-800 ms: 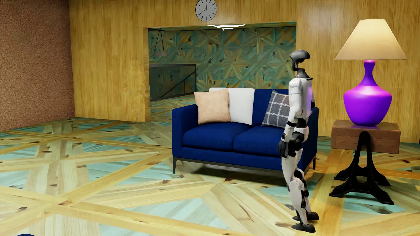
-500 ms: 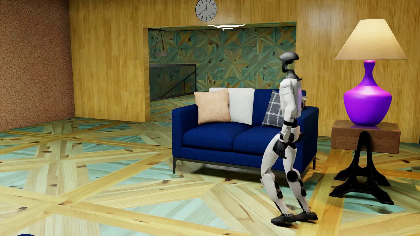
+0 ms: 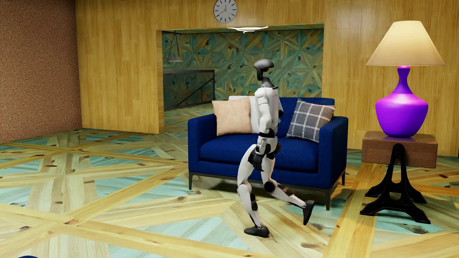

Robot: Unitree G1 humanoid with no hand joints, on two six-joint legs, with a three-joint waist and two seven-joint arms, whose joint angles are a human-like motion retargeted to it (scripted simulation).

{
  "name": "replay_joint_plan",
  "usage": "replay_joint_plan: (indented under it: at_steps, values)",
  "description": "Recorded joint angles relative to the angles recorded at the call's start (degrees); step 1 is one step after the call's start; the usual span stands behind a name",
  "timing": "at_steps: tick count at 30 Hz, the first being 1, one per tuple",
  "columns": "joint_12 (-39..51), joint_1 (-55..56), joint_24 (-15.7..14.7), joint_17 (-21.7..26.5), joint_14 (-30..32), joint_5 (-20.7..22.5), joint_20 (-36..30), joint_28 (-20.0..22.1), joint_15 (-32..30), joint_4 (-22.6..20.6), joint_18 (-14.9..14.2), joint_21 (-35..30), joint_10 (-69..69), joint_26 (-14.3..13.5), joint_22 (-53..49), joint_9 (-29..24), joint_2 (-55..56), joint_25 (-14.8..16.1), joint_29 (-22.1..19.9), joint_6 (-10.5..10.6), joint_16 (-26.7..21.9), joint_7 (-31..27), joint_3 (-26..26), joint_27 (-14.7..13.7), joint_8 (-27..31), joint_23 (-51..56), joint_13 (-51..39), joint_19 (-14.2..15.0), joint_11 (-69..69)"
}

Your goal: Circle the sofa

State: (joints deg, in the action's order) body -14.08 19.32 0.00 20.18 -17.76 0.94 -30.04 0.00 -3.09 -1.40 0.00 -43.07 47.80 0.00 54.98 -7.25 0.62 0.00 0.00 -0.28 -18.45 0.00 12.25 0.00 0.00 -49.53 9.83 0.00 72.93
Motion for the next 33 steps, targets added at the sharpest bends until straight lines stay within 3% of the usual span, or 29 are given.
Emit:
replay_joint_plan:
  at_steps: [2,5,6,8,9,11,12,13,14,15,16,17,18,20,23,24,25,26,27,28,29,30,31,33]
  values:
    - [2.0,-9.2,0.0,0.2,-0.5,2.4,0.6,0.0,-0.1,0.1,0.0,4.1,-6.5,0.0,-5.0,-0.7,11.7,0.0,0.0,2.2,-0.1,0.0,-8.3,0.0,0.0,0.5,3.2,0.0,2.5]
    - [3.5,-25.0,0.0,1.4,-2.6,4.1,3.6,0.0,-12.5,2.0,0.0,1.4,-16.1,0.0,-11.4,-1.2,20.7,0.0,0.0,4.4,-1.3,0.0,-17.1,0.0,0.0,-0.9,5.8,0.0,-26.5]
    - [4.7,-28.6,0.0,1.7,-4.9,4.0,3.7,0.0,-8.8,2.2,0.0,1.7,-18.0,0.0,-13.0,-0.7,22.7,0.0,0.0,4.5,-2.0,0.0,-19.2,0.0,0.0,-0.4,7.0,0.0,-36.7]
    - [7.3,-35.1,0.0,1.4,-9.5,4.1,4.2,0.0,17.2,2.1,0.0,1.3,-19.4,0.0,-13.9,0.5,24.8,0.0,0.0,4.7,-2.9,0.0,-20.3,0.0,0.0,-2.2,8.2,0.0,-47.5]
    - [7.8,-36.5,0.0,1.5,-10.3,3.4,5.6,0.0,20.2,2.2,0.0,0.1,-18.6,0.0,-13.3,0.7,26.1,0.0,0.0,4.8,-2.5,0.0,-22.1,0.0,0.0,-2.6,8.4,0.0,-46.8]
    - [7.3,-38.9,0.0,1.2,-4.2,5.2,7.1,0.0,-3.8,4.1,0.0,-0.9,-14.0,0.0,-10.7,0.5,29.7,0.0,0.0,6.7,-1.3,0.0,-23.8,0.0,0.0,-3.4,9.0,0.0,-41.0]
    - [5.8,-38.5,0.0,1.0,4.4,6.8,7.8,0.0,-10.2,6.1,0.0,-1.7,-8.2,0.0,-8.8,0.2,29.8,0.0,0.0,8.4,-0.1,0.0,-24.3,0.0,0.0,-4.2,8.6,0.0,-36.0]
    - [3.9,-36.4,0.0,1.2,16.1,8.5,6.7,0.0,-10.1,7.4,0.0,-2.0,1.3,0.0,-6.7,0.3,26.8,0.0,0.0,9.3,0.8,0.0,-22.9,0.0,0.0,-4.9,8.5,0.0,-33.9]
    - [2.2,-30.7,0.0,0.7,23.4,10.3,5.8,0.0,-9.0,8.1,0.0,-0.1,13.1,0.0,-5.8,0.8,24.2,0.0,0.0,9.3,1.2,0.0,-21.1,0.0,0.0,-5.1,8.5,0.0,-32.4]
    - [1.1,-25.4,0.0,1.1,19.0,11.6,3.2,0.0,-6.1,9.3,0.0,-0.3,24.7,0.0,-5.0,0.1,19.6,0.0,0.0,9.7,1.1,0.0,-19.2,0.0,0.0,-3.5,7.7,0.0,-33.0]
    - [0.0,-20.3,0.0,1.2,9.5,11.5,2.0,0.0,-1.9,9.7,0.0,0.2,31.3,0.0,-4.8,-0.5,13.8,0.0,0.0,9.2,1.1,0.0,-16.2,0.0,0.0,-2.6,6.5,0.0,-34.8]
    - [-0.9,-15.0,0.0,1.4,3.0,10.6,1.1,0.0,2.0,8.9,0.0,-0.5,33.2,0.0,-3.8,-0.7,8.4,0.0,0.0,7.4,0.6,0.0,-12.6,0.0,0.0,-1.4,4.6,0.0,-37.1]
    - [-2.2,-9.8,0.0,1.4,0.1,9.8,2.2,0.0,6.2,8.7,0.0,-0.1,30.1,0.0,-2.7,0.0,4.2,0.0,0.0,5.9,0.5,0.0,-8.8,0.0,0.0,-0.7,2.5,0.0,-39.2]
    - [-4.5,-4.1,0.0,3.3,0.9,7.7,1.8,0.0,15.2,8.9,0.0,-0.2,13.9,0.0,-2.0,-0.2,-6.7,0.0,0.0,3.8,-0.5,0.0,-3.1,0.0,0.0,3.7,-1.2,0.0,-45.2]
    - [-5.9,0.4,0.0,4.2,13.5,6.2,0.8,0.0,26.5,9.6,0.0,5.5,-14.5,0.0,0.0,2.0,-16.6,0.0,0.0,2.5,-1.4,0.0,1.2,0.0,0.0,5.2,-7.1,0.0,-48.8]
    - [-6.0,2.7,0.0,4.1,18.9,6.3,1.0,0.0,27.2,9.7,0.0,7.9,-38.2,0.0,0.9,2.9,-18.5,0.0,0.0,2.0,-1.5,0.0,1.1,0.0,0.0,5.4,-8.3,0.0,-48.7]
    - [-5.9,5.0,0.0,5.1,14.3,5.1,0.1,0.0,25.8,9.7,0.0,8.4,-18.9,0.0,0.8,2.9,-20.1,0.0,0.0,1.6,-1.8,0.0,2.7,0.0,0.0,6.9,-8.9,0.0,-47.5]
    - [-5.5,6.1,0.0,5.1,14.9,3.4,-0.9,0.0,22.3,8.0,0.0,11.5,-13.6,0.0,1.6,2.2,-22.5,0.0,0.0,0.7,-2.0,0.0,4.3,0.0,0.0,8.4,-7.7,0.0,-45.1]
    - [-5.5,7.2,0.0,4.1,17.8,1.7,-1.2,0.0,15.0,6.8,0.0,13.1,-8.5,0.0,2.7,3.1,-21.8,0.0,0.0,-0.4,-1.9,0.0,5.3,0.0,0.0,7.6,-6.5,0.0,-39.1]
    - [-5.3,5.5,0.0,2.2,15.7,-0.8,-1.1,0.0,3.3,3.9,0.0,13.7,-3.8,0.0,4.1,2.8,-19.7,0.0,0.0,-2.3,-1.8,0.0,5.6,0.0,0.0,5.7,-4.6,0.0,-28.8]
    - [-4.5,3.4,0.0,1.6,12.6,-0.5,-0.1,0.0,-6.0,2.0,0.0,12.8,-3.1,0.0,4.6,2.8,-13.0,0.0,0.0,-2.1,-1.4,0.0,4.3,0.0,0.0,4.8,-3.0,0.0,-14.0]
    - [-4.3,-0.7,0.0,0.8,9.8,-1.6,1.6,0.0,-6.1,-0.3,0.0,11.2,-3.7,0.0,3.3,1.6,-6.1,0.0,0.0,-2.4,-1.0,0.0,3.0,0.0,0.0,3.6,-2.4,0.0,0.7]
    - [-3.4,-6.2,0.0,0.8,8.5,-1.3,1.1,0.0,-2.5,0.3,0.0,7.2,-5.7,0.0,1.5,0.6,0.7,0.0,0.0,-1.6,-1.1,0.0,0.8,0.0,0.0,2.6,-2.3,0.0,8.9]
    - [-1.7,-14.7,0.0,1.0,7.1,0.6,0.7,0.0,-3.7,1.8,0.0,5.8,-10.4,0.0,-3.4,-0.1,11.7,0.0,0.0,1.7,-1.2,0.0,-6.7,0.0,0.0,4.5,1.9,0.0,3.4]
